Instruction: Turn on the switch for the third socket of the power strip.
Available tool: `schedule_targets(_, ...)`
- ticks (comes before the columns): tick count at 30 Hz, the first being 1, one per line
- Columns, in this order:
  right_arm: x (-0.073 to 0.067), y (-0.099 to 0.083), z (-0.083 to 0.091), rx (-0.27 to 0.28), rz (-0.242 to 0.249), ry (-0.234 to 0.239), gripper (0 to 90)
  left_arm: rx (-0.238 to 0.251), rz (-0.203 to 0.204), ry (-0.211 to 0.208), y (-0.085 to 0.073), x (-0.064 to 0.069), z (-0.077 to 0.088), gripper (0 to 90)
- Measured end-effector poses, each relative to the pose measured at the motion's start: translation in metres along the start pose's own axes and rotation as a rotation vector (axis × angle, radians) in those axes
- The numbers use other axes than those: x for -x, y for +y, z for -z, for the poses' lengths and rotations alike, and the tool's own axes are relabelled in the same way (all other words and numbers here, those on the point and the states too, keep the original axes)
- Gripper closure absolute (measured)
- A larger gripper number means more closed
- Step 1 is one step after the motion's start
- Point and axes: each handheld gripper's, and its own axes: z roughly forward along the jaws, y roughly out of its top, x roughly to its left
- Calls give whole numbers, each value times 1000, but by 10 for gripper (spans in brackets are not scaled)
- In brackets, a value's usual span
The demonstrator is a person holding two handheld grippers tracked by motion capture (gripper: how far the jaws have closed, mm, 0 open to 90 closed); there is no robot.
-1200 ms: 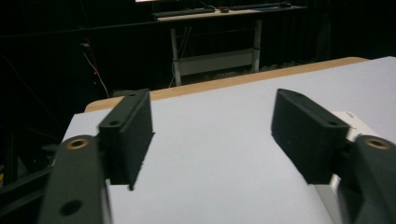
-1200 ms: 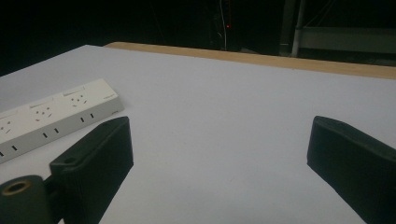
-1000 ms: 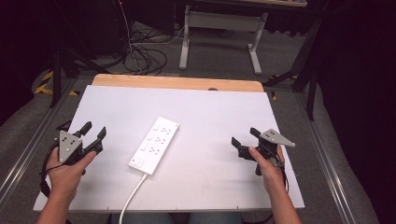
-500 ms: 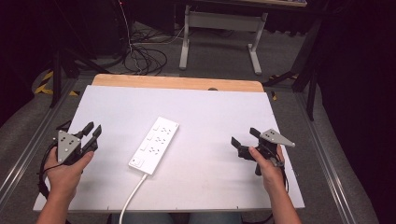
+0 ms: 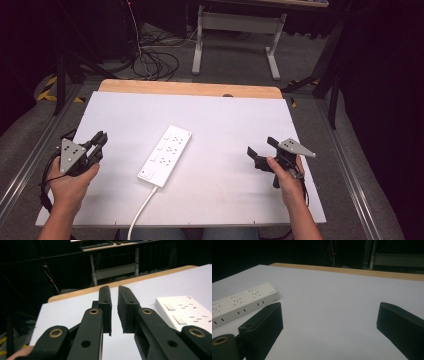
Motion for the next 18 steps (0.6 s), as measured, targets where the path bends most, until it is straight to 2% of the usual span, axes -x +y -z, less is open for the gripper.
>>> schedule_targets(3, 0, 0, 0, 2, -3, 2, 73, 4, 16, -1, 1, -1, 0, 851)
schedule_targets(6, 0, 0, 0, 2, -3, 4, 73, 0, 14, -8, 1, -1, 1, 897)
schedule_targets(10, -1, 0, 0, 0, -1, 6, 73, 0, 0, -15, 1, -1, 1, 898)
schedule_targets(18, -2, 0, -1, 3, -3, 12, 73, -5, 14, 0, -1, -3, 0, 898)
